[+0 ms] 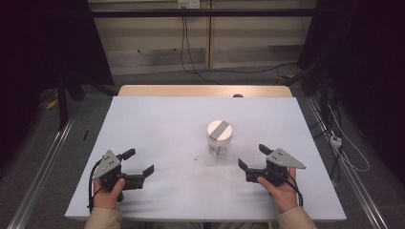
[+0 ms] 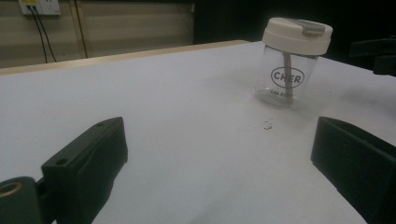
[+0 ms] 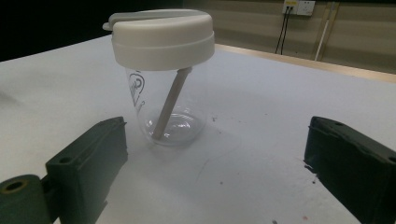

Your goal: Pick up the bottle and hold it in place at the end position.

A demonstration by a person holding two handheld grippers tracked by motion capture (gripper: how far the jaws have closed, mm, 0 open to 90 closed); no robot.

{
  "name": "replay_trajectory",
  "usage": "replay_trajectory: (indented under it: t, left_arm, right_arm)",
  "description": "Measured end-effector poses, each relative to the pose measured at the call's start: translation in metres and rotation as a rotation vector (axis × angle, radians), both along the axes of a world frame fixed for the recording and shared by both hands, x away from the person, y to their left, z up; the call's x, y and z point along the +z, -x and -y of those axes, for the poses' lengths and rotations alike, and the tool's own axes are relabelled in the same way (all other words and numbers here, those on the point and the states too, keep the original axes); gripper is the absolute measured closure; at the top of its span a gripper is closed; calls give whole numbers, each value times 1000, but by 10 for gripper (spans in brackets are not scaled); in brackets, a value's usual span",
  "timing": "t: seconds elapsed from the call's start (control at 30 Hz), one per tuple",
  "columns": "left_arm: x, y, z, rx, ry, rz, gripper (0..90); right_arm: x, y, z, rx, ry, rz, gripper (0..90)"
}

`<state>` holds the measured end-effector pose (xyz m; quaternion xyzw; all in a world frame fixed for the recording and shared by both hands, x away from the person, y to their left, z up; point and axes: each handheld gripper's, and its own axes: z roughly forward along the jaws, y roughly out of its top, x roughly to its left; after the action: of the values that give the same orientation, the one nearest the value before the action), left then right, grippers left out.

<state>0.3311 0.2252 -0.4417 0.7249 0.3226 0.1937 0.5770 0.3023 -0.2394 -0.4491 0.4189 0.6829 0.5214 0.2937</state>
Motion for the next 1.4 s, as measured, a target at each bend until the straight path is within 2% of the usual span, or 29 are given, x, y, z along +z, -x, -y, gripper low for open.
replay_trajectory:
  t: [1.0,1.4]
  left_arm:
    - [-1,-1,0,-11,-2,3,34]
    - [-2,-1,0,-7,-2,-12,34]
  right_arm:
    - [-2,-44,-48,52,21,-35,67]
    - [-5,-57,-63,66,35,-56,75]
